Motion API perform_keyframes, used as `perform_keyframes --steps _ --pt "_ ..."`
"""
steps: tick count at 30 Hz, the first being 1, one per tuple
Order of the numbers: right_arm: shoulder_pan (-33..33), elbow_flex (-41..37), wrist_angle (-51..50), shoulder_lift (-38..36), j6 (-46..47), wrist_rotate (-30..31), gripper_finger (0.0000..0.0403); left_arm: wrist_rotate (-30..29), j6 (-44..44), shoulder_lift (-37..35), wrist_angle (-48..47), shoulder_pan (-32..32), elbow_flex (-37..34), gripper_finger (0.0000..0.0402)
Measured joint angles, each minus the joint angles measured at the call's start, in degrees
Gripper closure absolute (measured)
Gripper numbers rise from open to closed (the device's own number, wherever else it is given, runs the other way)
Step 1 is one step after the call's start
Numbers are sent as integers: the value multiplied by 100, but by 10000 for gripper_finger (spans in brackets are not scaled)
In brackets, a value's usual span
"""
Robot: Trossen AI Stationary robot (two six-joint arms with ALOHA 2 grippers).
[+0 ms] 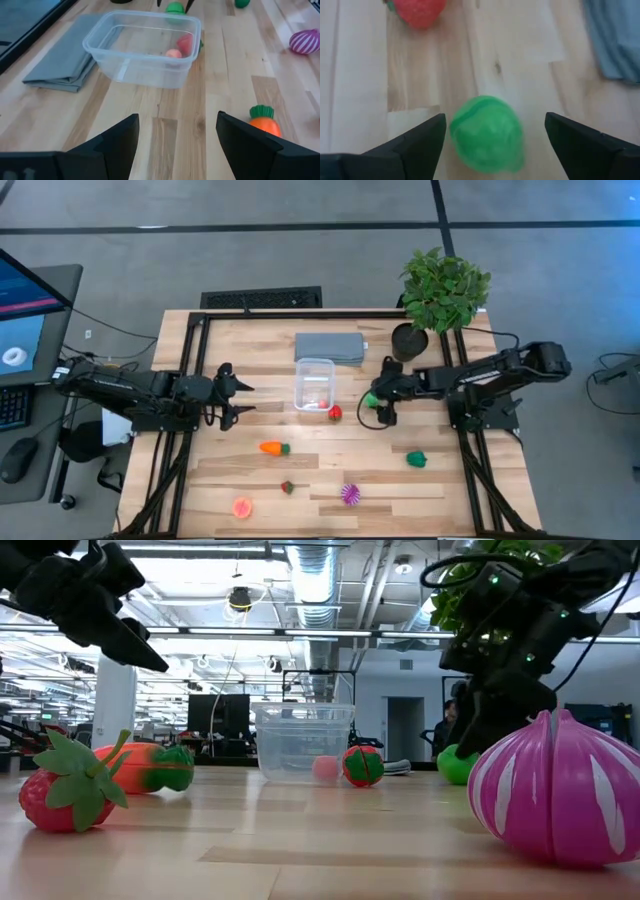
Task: Pick and placing Produce into tupperware
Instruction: Put the green pear into the transparent bin
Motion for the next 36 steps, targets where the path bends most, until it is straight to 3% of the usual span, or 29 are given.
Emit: perform_keyframes --steps 12,36 --pt "-73 13 217 645 44 -413 39 -37 -31 0 -2 0 0 148" --pt "-73 19 -36 452 198 -375 107 -37 -139 0 -2 1 2 148"
